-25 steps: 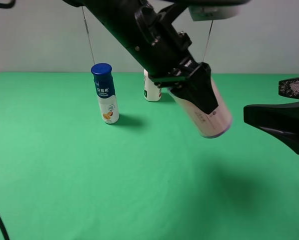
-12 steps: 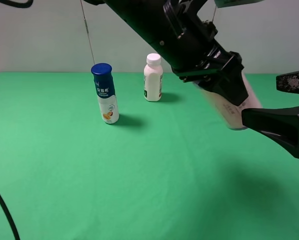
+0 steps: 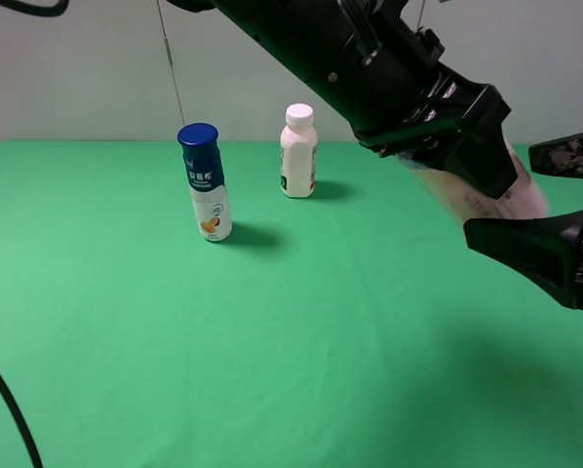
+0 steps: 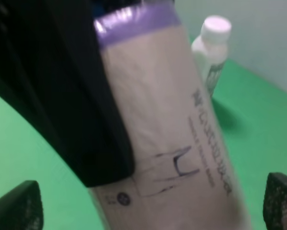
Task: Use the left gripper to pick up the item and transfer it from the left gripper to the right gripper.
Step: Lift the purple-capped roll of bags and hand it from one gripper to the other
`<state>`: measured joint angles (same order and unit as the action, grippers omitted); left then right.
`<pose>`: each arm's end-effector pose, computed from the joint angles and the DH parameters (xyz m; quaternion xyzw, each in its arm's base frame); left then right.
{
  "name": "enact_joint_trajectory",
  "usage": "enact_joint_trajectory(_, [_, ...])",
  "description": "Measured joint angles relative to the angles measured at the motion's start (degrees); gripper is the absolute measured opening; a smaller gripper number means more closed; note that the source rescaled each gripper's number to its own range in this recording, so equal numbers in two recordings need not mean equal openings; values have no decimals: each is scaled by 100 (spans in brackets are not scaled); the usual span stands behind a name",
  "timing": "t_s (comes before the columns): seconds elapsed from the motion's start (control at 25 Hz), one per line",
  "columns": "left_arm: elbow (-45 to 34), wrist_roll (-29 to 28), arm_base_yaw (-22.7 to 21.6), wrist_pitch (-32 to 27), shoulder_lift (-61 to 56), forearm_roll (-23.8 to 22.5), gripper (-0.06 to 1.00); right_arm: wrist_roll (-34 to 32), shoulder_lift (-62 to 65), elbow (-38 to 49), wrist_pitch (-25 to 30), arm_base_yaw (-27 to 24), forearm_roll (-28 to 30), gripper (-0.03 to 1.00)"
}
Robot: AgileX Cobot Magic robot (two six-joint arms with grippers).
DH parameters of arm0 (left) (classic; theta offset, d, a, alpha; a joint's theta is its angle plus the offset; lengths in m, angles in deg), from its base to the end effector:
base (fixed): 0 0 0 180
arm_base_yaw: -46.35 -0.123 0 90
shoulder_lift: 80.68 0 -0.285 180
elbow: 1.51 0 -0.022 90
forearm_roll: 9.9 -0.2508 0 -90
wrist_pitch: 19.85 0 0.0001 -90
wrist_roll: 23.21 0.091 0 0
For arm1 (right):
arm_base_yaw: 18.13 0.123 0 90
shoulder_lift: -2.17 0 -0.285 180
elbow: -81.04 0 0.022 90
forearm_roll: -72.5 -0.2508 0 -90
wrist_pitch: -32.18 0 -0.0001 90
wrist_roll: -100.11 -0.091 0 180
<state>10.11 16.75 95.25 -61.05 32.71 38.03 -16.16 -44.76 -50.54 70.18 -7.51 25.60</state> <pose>0.2438 -0.3472 0.3016 0.4603 0.7622 -0.3723 0.2620 0.1152 0.0633 0.2849 -0.3569 0.7866 0.1499 0.4810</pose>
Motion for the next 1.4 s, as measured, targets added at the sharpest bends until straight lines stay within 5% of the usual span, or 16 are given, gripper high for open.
enact_joint_trajectory(0.32, [0, 0, 0, 44, 0, 38, 0, 165, -591, 0, -380, 0, -114, 100])
enact_joint_trajectory(1.04, [0, 0, 0, 83, 0, 43, 0, 634, -717, 0, -275, 0, -632, 100])
enact_joint_trajectory(1.08, [0, 0, 0, 83, 0, 43, 0, 639, -717, 0, -275, 0, -622, 91])
enact_joint_trajectory(1.16, [0, 0, 0, 64, 0, 43, 0, 666, -717, 0, -283, 0, -567, 25])
enact_joint_trajectory(1.4, [0, 0, 0, 81, 1, 43, 0, 779, -717, 0, -282, 18, -502, 19])
